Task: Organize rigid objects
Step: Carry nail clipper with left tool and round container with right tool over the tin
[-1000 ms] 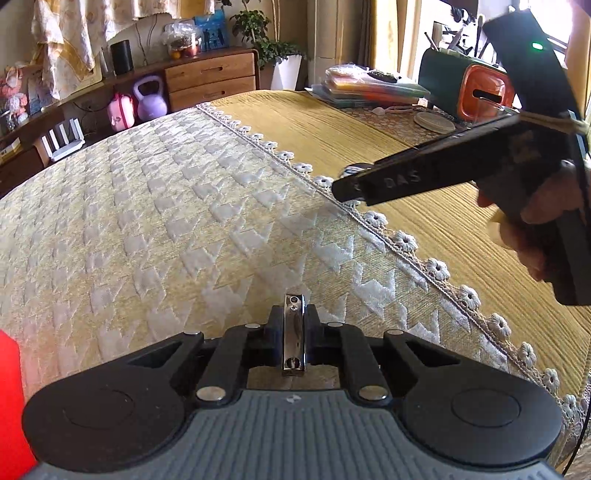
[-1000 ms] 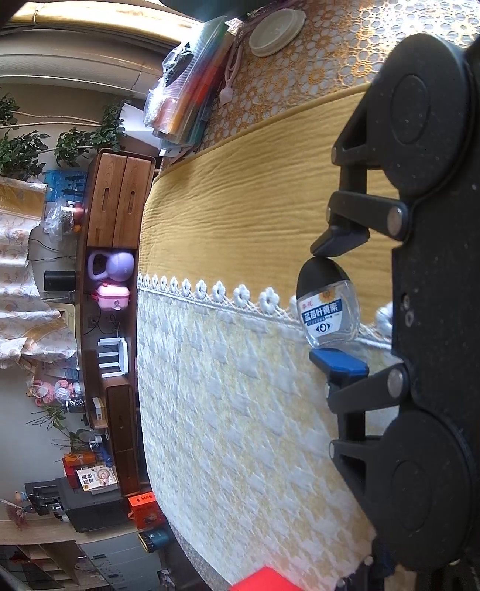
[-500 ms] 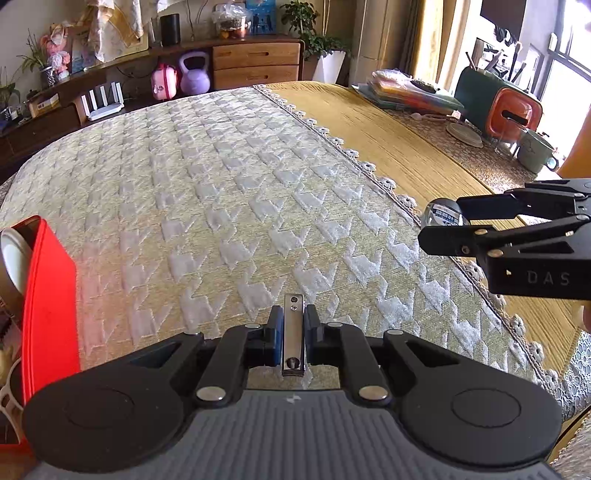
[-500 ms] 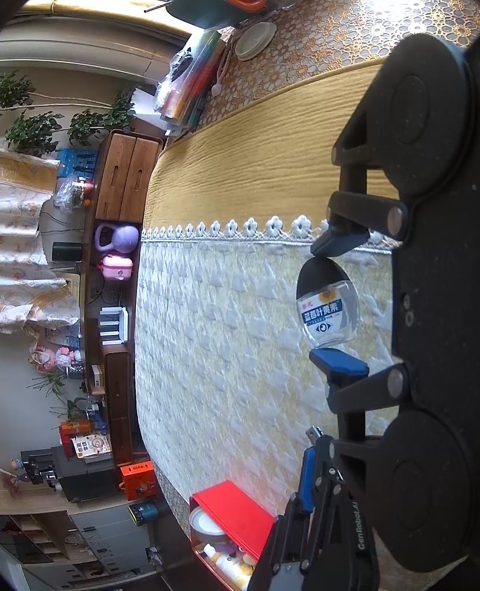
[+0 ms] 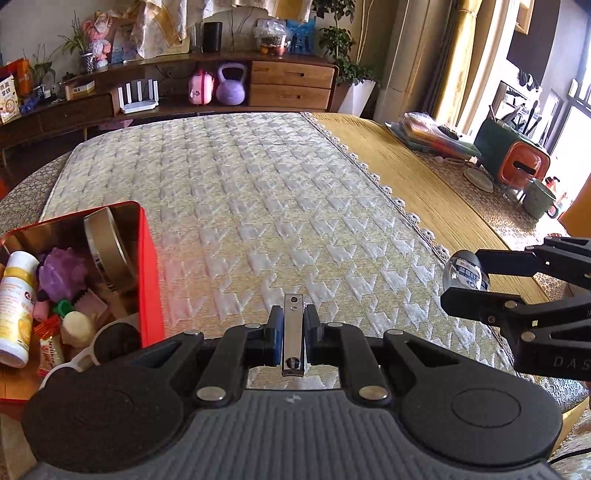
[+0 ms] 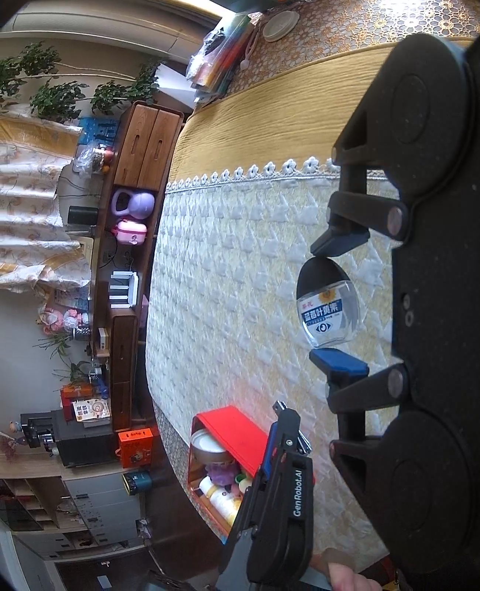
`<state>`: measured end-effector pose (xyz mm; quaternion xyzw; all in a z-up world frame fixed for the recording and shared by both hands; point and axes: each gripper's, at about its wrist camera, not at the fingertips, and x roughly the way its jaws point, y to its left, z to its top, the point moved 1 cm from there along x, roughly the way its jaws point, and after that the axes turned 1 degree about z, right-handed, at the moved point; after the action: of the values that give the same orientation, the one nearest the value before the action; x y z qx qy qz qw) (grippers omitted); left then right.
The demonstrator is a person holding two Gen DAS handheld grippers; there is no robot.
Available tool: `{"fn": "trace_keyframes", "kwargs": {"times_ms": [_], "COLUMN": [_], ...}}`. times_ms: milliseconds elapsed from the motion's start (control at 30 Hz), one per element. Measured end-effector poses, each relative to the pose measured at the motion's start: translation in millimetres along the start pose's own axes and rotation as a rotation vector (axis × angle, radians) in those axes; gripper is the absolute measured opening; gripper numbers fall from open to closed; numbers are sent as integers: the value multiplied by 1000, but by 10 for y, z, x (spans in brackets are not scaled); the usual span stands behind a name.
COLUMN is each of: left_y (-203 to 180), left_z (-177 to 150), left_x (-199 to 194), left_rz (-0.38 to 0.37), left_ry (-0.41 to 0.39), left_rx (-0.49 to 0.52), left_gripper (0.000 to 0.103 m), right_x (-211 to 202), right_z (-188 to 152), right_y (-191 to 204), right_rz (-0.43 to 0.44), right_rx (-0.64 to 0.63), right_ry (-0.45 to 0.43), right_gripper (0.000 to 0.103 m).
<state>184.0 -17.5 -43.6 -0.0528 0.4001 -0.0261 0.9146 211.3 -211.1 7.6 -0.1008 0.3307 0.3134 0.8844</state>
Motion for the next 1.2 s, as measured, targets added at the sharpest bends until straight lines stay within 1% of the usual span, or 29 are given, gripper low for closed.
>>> {"fn": "trace_keyframes", "kwargs": {"times_ms": [267,400,600,867,1000,1200], "left_y": [415,642,991,1429,1615,1839], "left_z": [71,108,115,81,66,95], "left_x": [-317,-449,-570,-639,-628,-571], "left_rz": [31,51,85,123,146,160], "left_ry": [-42,-62,-71,-72,-70,-73], "left_rx": [-42,-56,-83,-110,-120,-138], "left_gripper": [11,11,11,11,11,11], "right_x": [-22,31,157,358,494,751], "right_z": [199,311,461,587,638,696], "right_y": [432,641,934,1329,1488,1734], "right_rz": [38,59,87,117,133,144], "right_rx": [-48,-70,-93,-137,-136,-154], "right_ry": [-26,-36,-43,-32,-23,-5], "right_gripper": [53,53,53,53,53,53]}}
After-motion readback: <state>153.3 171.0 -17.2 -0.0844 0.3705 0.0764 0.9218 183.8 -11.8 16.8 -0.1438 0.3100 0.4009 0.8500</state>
